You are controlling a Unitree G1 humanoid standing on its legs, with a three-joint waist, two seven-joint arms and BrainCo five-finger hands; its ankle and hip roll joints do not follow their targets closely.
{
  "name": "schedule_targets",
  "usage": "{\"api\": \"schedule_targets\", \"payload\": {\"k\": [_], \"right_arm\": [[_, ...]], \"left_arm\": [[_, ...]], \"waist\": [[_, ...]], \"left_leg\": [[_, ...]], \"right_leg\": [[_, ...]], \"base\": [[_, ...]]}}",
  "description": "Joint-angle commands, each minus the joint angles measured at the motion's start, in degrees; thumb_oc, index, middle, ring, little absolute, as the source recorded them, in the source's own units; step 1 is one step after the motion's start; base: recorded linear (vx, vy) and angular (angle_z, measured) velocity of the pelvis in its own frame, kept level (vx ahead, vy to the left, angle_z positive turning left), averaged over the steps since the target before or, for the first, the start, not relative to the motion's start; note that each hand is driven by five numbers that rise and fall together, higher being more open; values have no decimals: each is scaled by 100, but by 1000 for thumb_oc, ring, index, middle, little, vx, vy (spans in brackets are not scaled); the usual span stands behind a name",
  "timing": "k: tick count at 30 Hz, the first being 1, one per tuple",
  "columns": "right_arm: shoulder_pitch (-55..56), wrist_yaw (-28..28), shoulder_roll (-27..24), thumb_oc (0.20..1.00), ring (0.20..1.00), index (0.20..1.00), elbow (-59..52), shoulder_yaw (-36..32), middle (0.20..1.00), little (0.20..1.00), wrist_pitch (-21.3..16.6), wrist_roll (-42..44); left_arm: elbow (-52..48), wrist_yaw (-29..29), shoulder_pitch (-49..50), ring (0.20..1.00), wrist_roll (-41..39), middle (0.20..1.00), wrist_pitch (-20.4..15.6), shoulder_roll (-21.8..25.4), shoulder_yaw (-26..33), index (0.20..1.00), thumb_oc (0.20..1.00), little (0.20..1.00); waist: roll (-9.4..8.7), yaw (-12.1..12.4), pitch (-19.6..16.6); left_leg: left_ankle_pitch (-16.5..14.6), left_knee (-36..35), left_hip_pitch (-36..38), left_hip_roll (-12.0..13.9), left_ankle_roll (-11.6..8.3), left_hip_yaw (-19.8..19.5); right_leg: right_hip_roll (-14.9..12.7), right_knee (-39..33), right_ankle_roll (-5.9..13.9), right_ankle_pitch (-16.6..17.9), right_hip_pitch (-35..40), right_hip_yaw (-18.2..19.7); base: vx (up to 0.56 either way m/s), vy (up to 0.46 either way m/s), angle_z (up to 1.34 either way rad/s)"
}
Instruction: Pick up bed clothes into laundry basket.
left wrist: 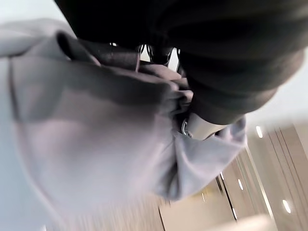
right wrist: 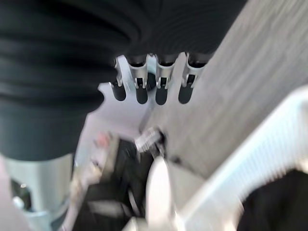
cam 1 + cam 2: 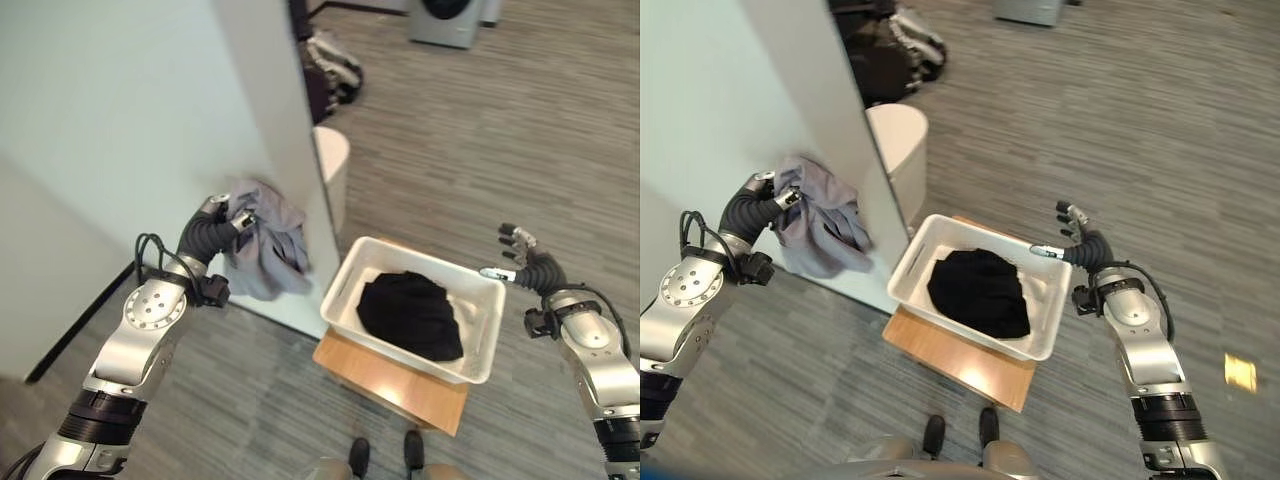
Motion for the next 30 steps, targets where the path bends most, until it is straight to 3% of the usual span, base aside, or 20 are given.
{"api": "schedule_targets", "payload": {"k": [1, 5, 7, 10, 13, 16, 22, 30], "right_arm": [[170, -207, -278, 1000, 1000, 1000, -303, -296, 1000, 1000, -385, 249], [396, -223, -255, 1000, 1000, 1000, -627, -540, 1000, 1000, -425, 346], [547, -217, -225, 1000, 1000, 1000, -770, -551, 1000, 1000, -495, 572], [625, -231, -164, 1000, 1000, 1000, -875, -565, 1000, 1000, -497, 630], [736, -246, -71, 1000, 1000, 1000, -900, -391, 1000, 1000, -489, 735], [796, -260, -6, 1000, 1000, 1000, -922, -345, 1000, 1000, -472, 706], [871, -341, 113, 1000, 1000, 1000, -892, -234, 1000, 1000, -518, 701], [919, -399, 193, 1000, 1000, 1000, -803, -154, 1000, 1000, -520, 630]], "left_arm": [[48, -62, -577, 200, -380, 200, -231, 160, -153, 200, 200, 200], [280, -78, -1087, 200, -365, 200, -205, 358, -471, 200, 200, 200], [942, -51, -1706, 200, -549, 200, -163, 433, -851, 200, 200, 200], [1363, -40, -2138, 200, -618, 200, -129, 528, -1137, 200, 200, 200], [2144, -37, -2964, 200, -898, 200, -4, 450, -1663, 200, 200, 200], [2268, -51, -3483, 200, -889, 200, 7, 455, -2024, 200, 200, 200], [2323, -135, -4340, 200, -720, 200, 12, 5, -2873, 200, 200, 200], [3213, -66, -4713, 200, -433, 200, 41, -324, -2942, 200, 200, 200]], "waist": [[-226, -31, -600], [-184, -220, -639], [-139, -446, -666], [-124, -511, -678], [-90, -701, -662], [-61, -769, -647], [54, -878, -565], [86, -1011, -406]], "left_leg": [[114, 14, -287, 89, -104, -298], [89, 14, -275, 114, -122, -196], [59, 14, -265, 131, -130, -86], [46, 14, -262, 143, -138, -29], [29, 14, -257, 147, -144, 71], [34, 14, -276, 137, -140, 93], [-20, 14, -266, 73, -105, 92], [-50, 14, -259, 65, -83, 189]], "right_leg": [[-465, 73, 276, 65, 61, -303], [-444, 69, 292, 77, 24, -193], [-423, 69, 308, 98, -17, -91], [-414, 69, 323, 110, -45, -35], [-406, 69, 343, 151, -92, 70], [-412, 69, 369, 165, -123, 90], [-462, 71, 422, 114, -126, 108], [-438, 83, 434, 144, -188, 196]], "base": [[0, 0, 0], [2, -3, 0], [18, -5, -4], [11, -2, -1], [28, -5, -26], [27, -5, -20], [19, 11, -8], [5, 1, -20]]}}
